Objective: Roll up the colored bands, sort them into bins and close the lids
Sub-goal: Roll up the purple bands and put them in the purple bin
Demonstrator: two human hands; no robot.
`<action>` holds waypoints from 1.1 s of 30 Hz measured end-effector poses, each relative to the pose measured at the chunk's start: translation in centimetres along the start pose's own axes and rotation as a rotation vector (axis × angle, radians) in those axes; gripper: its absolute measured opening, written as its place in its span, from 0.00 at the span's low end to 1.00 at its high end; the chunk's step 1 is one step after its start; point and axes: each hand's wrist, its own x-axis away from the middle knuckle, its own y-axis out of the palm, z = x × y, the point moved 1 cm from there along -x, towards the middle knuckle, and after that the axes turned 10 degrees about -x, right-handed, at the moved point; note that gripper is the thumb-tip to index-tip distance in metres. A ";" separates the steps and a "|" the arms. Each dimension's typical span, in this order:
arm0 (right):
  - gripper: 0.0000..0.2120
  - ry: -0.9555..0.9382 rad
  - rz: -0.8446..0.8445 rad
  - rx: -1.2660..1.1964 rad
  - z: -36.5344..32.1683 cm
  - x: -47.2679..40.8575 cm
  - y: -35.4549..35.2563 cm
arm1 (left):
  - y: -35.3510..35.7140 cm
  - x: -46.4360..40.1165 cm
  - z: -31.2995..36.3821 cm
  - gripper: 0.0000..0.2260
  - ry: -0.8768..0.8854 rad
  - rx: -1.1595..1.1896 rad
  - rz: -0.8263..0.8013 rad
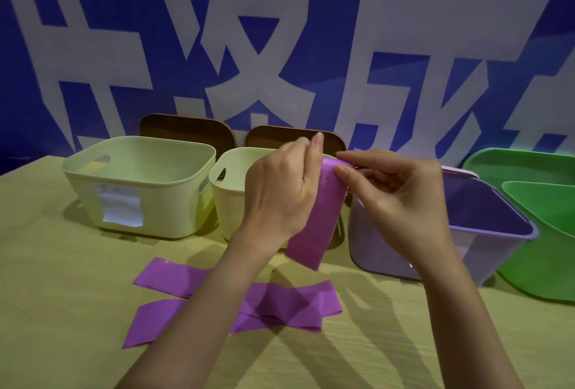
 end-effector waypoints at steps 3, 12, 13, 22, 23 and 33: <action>0.11 0.009 -0.005 -0.058 -0.4 0.1 0.3 | -0.1 -0.1 -0.1 0.18 -0.044 0.085 0.051; 0.12 -0.052 -0.017 -0.004 -0.3 0.3 0.6 | -0.2 -0.3 -0.5 0.23 -0.279 0.339 -0.127; 0.12 -0.048 -0.010 -0.001 -0.2 0.2 0.7 | -0.2 -0.3 -0.5 0.23 -0.268 0.325 -0.130; 0.10 0.071 0.061 -0.054 0.5 0.2 0.6 | -0.1 -0.2 -0.3 0.15 -0.039 0.172 -0.025; 0.10 0.071 0.056 -0.059 0.5 0.2 0.7 | -0.1 -0.2 -0.4 0.16 -0.030 0.168 -0.008; 0.13 0.005 -0.022 -0.063 0.3 0.2 0.8 | 0.1 -0.3 -0.6 0.22 -0.091 0.238 -0.024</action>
